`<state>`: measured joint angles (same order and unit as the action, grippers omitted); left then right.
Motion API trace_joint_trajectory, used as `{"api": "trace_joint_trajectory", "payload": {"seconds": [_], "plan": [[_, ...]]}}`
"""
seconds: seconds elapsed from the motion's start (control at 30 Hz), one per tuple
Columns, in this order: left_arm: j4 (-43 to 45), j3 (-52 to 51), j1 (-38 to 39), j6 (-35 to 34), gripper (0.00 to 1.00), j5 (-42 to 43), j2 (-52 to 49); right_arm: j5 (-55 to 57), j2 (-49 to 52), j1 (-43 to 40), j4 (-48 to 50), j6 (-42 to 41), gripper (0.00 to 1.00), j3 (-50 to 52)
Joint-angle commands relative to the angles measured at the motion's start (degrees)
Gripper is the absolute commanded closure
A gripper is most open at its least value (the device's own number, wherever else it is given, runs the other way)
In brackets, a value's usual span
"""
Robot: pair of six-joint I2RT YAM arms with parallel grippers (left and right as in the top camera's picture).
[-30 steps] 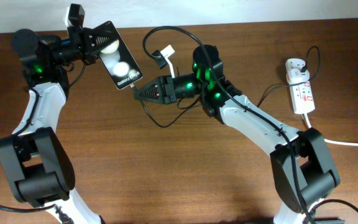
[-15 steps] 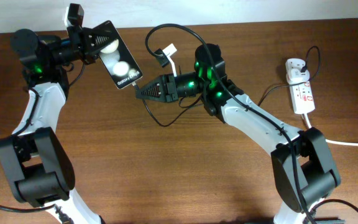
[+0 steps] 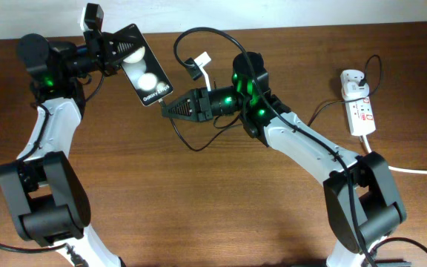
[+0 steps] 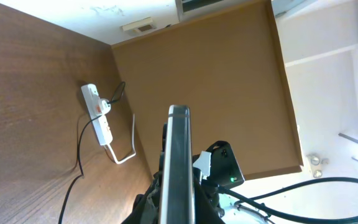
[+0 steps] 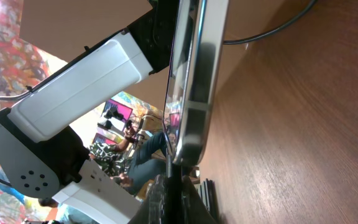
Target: Plug charger to phone and switch on socket
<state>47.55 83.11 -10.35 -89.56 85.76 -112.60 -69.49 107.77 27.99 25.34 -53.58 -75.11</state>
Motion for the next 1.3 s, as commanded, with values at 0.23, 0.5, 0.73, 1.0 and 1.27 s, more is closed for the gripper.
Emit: {"api": "trace_joint_trajectory", "payload": {"seconds": [0.23,0.5,0.73,1.0,1.27], "plan": [[0.44,0.83,0.9,1.16,1.0,3.67,1.73,3.76,0.39,-0.26,0.66,-0.94,0.96,-0.85],[0.44,0.83,3.19,2.08,1.0,4.35,1.73,5.92,0.39,-0.26,0.63,-2.89,0.96,-0.85],[0.42,0.83,3.32,2.23,1.0,4.31,1.73,5.95,0.42,-0.26,0.63,-2.86,0.96,-0.85],[0.42,0.83,1.86,2.21,1.0,4.07,1.73,5.66,0.39,-0.26,0.63,-2.84,0.2,-0.85],[0.39,0.83,-2.97,2.21,1.0,4.35,1.73,5.55,0.42,-2.67,0.57,-2.64,0.01,-0.85]]}}
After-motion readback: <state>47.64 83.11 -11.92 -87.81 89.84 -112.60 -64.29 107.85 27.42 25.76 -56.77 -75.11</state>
